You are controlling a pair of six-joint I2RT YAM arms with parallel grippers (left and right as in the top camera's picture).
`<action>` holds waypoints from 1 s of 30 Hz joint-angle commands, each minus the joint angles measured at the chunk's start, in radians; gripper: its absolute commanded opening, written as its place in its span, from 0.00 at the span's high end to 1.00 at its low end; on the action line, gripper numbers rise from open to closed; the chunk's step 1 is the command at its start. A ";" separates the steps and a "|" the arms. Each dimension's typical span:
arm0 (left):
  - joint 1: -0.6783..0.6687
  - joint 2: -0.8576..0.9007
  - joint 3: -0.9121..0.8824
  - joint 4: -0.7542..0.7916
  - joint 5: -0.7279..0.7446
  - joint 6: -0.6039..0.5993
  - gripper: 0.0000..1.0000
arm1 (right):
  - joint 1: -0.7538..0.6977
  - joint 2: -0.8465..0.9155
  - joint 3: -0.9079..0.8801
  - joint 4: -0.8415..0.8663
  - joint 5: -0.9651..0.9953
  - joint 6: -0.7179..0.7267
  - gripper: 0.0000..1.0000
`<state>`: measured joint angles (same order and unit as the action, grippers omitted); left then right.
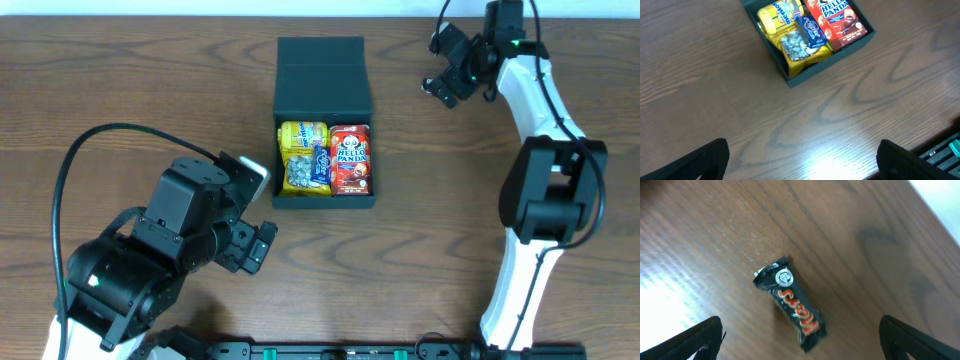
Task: Pack container
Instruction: 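Move the right gripper to the black Mars bar and grasp it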
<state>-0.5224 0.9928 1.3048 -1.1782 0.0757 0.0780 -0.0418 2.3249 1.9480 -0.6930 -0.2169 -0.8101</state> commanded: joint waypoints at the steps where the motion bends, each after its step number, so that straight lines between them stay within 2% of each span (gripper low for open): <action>1: 0.003 0.000 0.013 -0.003 0.003 -0.007 0.05 | -0.005 0.035 0.011 0.024 -0.020 -0.025 0.01; 9: 0.003 0.000 0.013 -0.003 0.003 -0.007 0.05 | -0.004 0.097 0.011 0.047 -0.020 -0.025 0.01; 15: 0.003 0.000 0.013 -0.003 0.003 -0.007 0.05 | -0.006 0.116 0.011 0.050 -0.028 -0.025 0.08; 30: 0.003 0.000 0.013 -0.003 0.003 -0.007 0.05 | -0.013 0.159 0.011 0.054 -0.100 0.030 0.19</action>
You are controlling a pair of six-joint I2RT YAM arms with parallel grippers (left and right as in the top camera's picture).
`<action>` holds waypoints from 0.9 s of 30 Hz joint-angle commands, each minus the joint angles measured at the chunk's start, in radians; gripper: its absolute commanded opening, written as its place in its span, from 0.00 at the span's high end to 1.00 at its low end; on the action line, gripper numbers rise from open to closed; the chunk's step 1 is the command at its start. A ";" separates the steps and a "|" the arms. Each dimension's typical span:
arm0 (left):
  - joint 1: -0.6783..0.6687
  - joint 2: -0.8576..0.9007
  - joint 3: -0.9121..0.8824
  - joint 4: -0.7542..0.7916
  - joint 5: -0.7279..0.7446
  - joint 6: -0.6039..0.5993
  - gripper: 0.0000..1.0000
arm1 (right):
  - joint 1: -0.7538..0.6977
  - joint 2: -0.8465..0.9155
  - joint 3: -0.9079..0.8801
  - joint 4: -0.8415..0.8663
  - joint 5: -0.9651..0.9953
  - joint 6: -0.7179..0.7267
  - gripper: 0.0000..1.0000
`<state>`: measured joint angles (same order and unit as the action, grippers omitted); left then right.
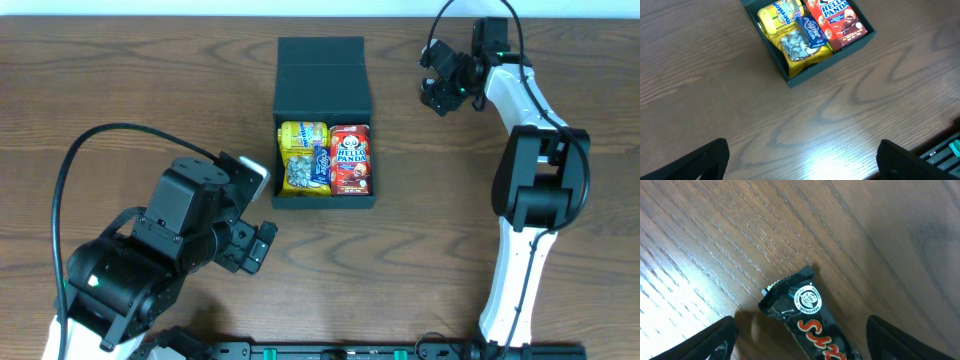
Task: Pack container
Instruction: 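Move the right gripper to the black Mars bar and grasp it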
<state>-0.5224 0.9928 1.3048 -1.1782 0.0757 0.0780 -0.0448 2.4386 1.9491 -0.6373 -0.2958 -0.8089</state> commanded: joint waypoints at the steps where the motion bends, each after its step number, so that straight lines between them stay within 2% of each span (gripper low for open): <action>1: 0.003 0.000 0.013 -0.003 0.003 -0.007 0.05 | -0.010 0.048 0.010 -0.002 -0.027 0.035 0.20; 21: 0.003 0.000 0.013 -0.003 0.003 -0.007 0.05 | -0.014 0.051 0.010 -0.002 -0.053 0.099 0.74; 27: 0.003 0.000 0.013 -0.003 0.003 -0.007 0.05 | -0.014 0.051 0.010 0.010 -0.053 0.146 0.82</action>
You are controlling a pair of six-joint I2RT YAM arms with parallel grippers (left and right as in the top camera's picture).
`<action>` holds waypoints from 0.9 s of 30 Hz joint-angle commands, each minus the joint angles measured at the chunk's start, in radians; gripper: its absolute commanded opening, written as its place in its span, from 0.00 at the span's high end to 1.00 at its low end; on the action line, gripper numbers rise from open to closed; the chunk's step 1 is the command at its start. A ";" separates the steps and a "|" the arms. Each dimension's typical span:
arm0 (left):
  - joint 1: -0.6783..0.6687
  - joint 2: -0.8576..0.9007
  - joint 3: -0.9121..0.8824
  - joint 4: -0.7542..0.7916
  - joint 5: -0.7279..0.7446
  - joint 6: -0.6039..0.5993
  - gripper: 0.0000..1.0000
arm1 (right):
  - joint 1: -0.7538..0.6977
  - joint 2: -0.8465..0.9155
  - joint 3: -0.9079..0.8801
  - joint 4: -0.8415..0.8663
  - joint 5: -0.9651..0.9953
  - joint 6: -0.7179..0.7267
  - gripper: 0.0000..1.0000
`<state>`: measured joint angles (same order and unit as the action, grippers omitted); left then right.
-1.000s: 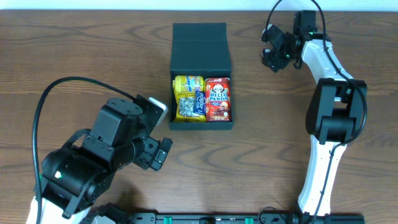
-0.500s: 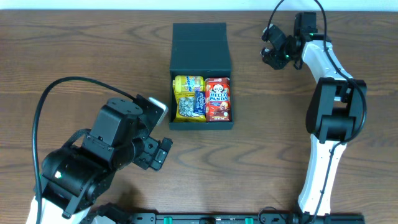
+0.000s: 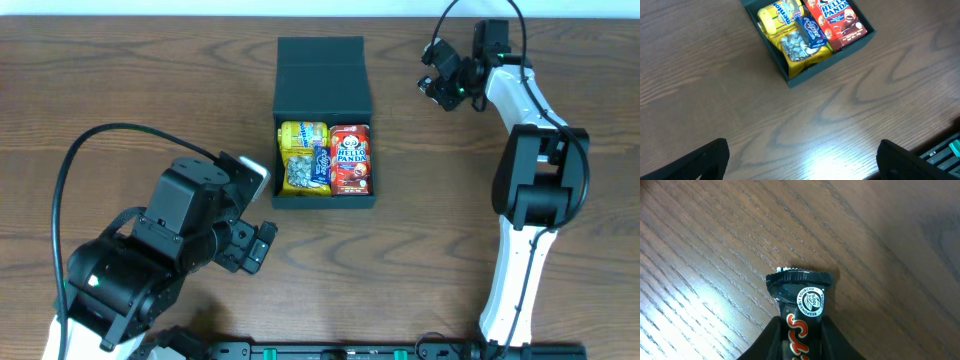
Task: Pack container
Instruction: 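Move the right gripper to the black Mars bar and grasp it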
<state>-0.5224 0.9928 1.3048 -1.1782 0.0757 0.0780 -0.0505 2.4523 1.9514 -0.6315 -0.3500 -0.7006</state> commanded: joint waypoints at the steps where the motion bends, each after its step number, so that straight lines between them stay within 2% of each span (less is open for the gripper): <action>1: 0.003 0.000 0.013 -0.003 0.003 -0.007 0.05 | -0.008 0.037 0.008 0.013 0.002 0.057 0.83; 7: 0.003 0.000 0.013 -0.003 0.003 -0.007 0.05 | -0.006 0.032 0.018 0.052 -0.003 0.220 0.85; 10: 0.003 0.000 0.013 -0.003 0.003 -0.007 0.05 | -0.001 0.006 0.019 0.040 -0.066 0.259 0.86; 14: 0.003 0.000 0.013 -0.003 0.003 -0.007 0.05 | 0.010 -0.051 0.020 0.021 -0.165 0.269 0.87; 18: 0.003 0.000 0.013 -0.003 0.003 -0.007 0.05 | 0.041 -0.157 0.020 -0.003 -0.198 0.375 0.92; 27: 0.003 0.000 0.013 -0.003 0.003 -0.007 0.05 | 0.199 -0.387 0.020 -0.161 -0.204 0.375 0.92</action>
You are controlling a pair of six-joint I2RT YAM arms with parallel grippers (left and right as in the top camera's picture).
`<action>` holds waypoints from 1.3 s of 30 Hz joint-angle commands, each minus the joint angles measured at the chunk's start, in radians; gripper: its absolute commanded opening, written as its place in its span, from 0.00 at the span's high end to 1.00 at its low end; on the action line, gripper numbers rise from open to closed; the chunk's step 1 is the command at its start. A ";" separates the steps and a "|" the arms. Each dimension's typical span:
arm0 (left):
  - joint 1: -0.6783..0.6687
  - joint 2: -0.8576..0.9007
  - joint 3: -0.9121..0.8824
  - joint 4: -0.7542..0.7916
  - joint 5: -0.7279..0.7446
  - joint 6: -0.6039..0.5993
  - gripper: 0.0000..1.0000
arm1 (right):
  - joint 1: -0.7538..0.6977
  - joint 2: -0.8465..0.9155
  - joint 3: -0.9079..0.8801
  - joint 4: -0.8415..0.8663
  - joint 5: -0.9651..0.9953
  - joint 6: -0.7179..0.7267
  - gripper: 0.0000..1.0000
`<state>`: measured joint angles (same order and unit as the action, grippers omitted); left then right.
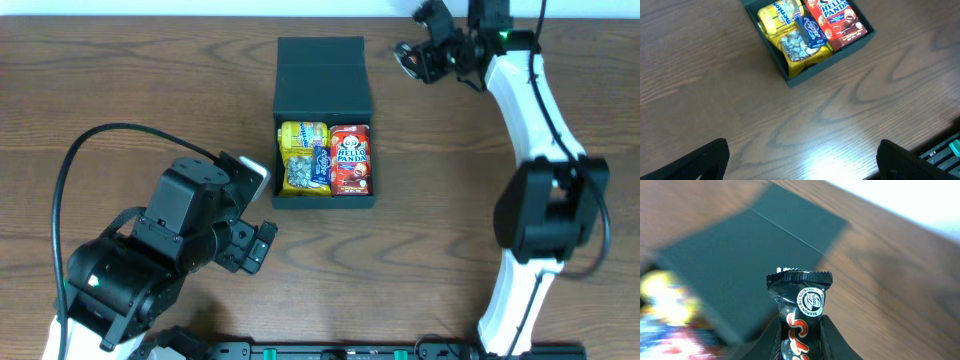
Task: Pack container
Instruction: 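Move the right gripper to the black Mars bar and grasp it, then drop the Mars bar into the black box and withdraw the right gripper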
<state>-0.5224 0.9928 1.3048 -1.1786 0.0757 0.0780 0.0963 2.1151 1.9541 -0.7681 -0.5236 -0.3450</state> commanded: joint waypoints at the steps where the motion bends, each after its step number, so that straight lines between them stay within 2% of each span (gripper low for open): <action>1: 0.003 0.000 0.013 -0.003 0.003 -0.007 0.05 | 0.082 -0.072 0.017 -0.049 -0.030 0.021 0.92; 4: 0.003 0.000 0.013 -0.003 0.003 -0.007 0.05 | 0.171 -0.101 0.017 -0.114 -0.002 0.087 0.92; 12: 0.003 0.000 0.013 -0.003 0.003 -0.007 0.05 | 0.381 -0.099 -0.013 -0.201 0.238 0.413 0.93; 13: 0.003 0.000 0.013 -0.003 0.003 -0.007 0.05 | 0.409 -0.099 -0.019 -0.201 0.288 0.476 0.89; 16: 0.003 0.000 0.013 -0.003 0.003 -0.007 0.05 | 0.501 -0.098 -0.050 -0.204 0.494 0.738 0.91; 21: 0.003 0.000 0.013 -0.003 0.003 -0.007 0.05 | 0.601 -0.096 -0.148 -0.187 0.677 1.079 0.91; 28: 0.003 0.000 0.013 -0.003 0.003 -0.007 0.05 | 0.657 -0.077 -0.282 -0.077 0.705 1.195 0.94; 33: 0.003 0.000 0.013 -0.003 0.003 -0.007 0.05 | 0.656 -0.068 -0.297 -0.058 0.706 1.201 0.72; 36: 0.003 0.000 0.013 -0.003 0.003 -0.007 0.05 | 0.656 -0.068 -0.297 -0.054 0.706 1.201 0.47; 39: 0.003 0.000 0.013 -0.003 0.003 -0.007 0.05 | 0.656 -0.068 -0.296 -0.055 0.706 1.200 0.39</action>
<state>-0.5224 0.9928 1.3048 -1.1786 0.0757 0.0780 0.7467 2.0377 1.6592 -0.8238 0.1589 0.8406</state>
